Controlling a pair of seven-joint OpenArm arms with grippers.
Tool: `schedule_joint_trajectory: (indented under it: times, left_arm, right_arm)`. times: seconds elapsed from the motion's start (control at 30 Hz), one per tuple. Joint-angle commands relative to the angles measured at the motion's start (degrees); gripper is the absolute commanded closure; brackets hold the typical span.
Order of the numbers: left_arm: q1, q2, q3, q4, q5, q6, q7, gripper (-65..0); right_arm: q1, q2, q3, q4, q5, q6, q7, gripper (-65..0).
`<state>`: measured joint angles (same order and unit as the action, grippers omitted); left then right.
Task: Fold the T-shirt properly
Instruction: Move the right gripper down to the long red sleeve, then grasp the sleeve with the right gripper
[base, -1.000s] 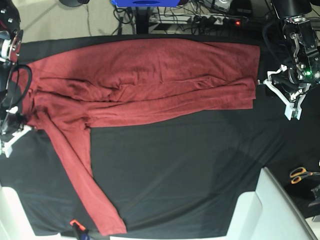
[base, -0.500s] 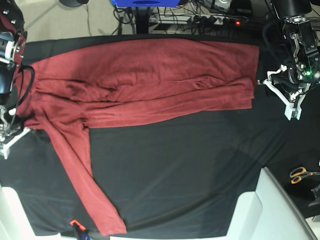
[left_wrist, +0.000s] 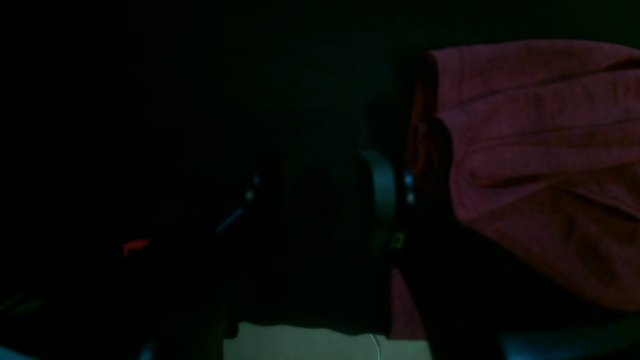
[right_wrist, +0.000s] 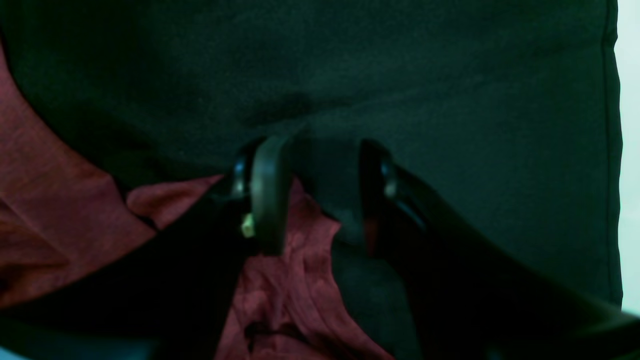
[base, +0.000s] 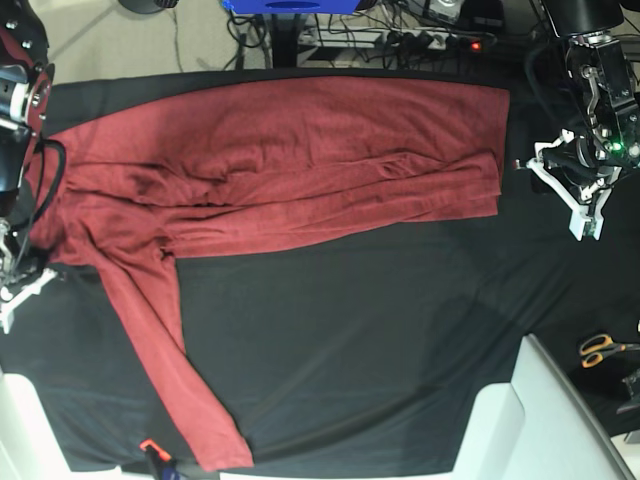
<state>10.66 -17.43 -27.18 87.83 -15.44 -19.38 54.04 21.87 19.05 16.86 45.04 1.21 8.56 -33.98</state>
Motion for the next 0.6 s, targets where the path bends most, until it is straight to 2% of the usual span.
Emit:
schedule_joint_trajectory:
  times: [0.0, 0.1, 0.17, 0.23, 0.3, 0.37, 0.4, 0.57]
  left_arm:
    - [-0.5, -0.9, -0.29, 0.83, -0.34, 0.17, -0.55, -22.5]
    - [-0.5, -0.9, -0.29, 0.83, -0.34, 0.17, -0.55, -22.4]
    - [-0.41, -0.9, -0.21, 0.83, -0.34, 0.17, -0.55, -22.4]
    - [-0.41, -0.9, -0.21, 0.83, -0.34, 0.17, -0.55, -22.4]
    - [-0.33, -0.9, -0.21, 0.83, -0.34, 0.17, -0.55, -22.9]
    - [-0.33, -0.81, -0.21, 0.83, -0.34, 0.17, -0.55, -22.9]
    - [-0.33, -0.81, -0.21, 0.83, -0.34, 0.17, -0.55, -22.9]
    - [-0.06, -0.72, -0.29, 0.83, -0.34, 0.17, -0.55, -22.9]
  right_arm:
    - [1.65, 1.13, -0.03, 1.34, 0.06, 0.01, 1.05, -27.0]
    - [1.47, 1.04, 0.41, 4.06, 0.15, 0.01, 0.7, -33.5]
    - [-0.81, 0.78, 1.2, 9.34, 0.5, 0.01, -0.7, -33.2]
    - [-2.75, -0.98, 0.76, 16.02, 1.91, 0.45, -3.25, -32.7]
    - [-3.1, -2.56, -1.79, 20.77, 2.35, 4.23, -5.72, -33.2]
    - [-0.99, -4.32, -3.46, 20.77, 2.35, 8.28, -7.74, -33.3]
    - [0.33, -5.2, -3.54, 19.36, 2.35, 9.07, -8.27, -33.3]
    - [8.15, -7.93, -3.98, 6.17, 2.35, 10.12, -8.53, -33.5]
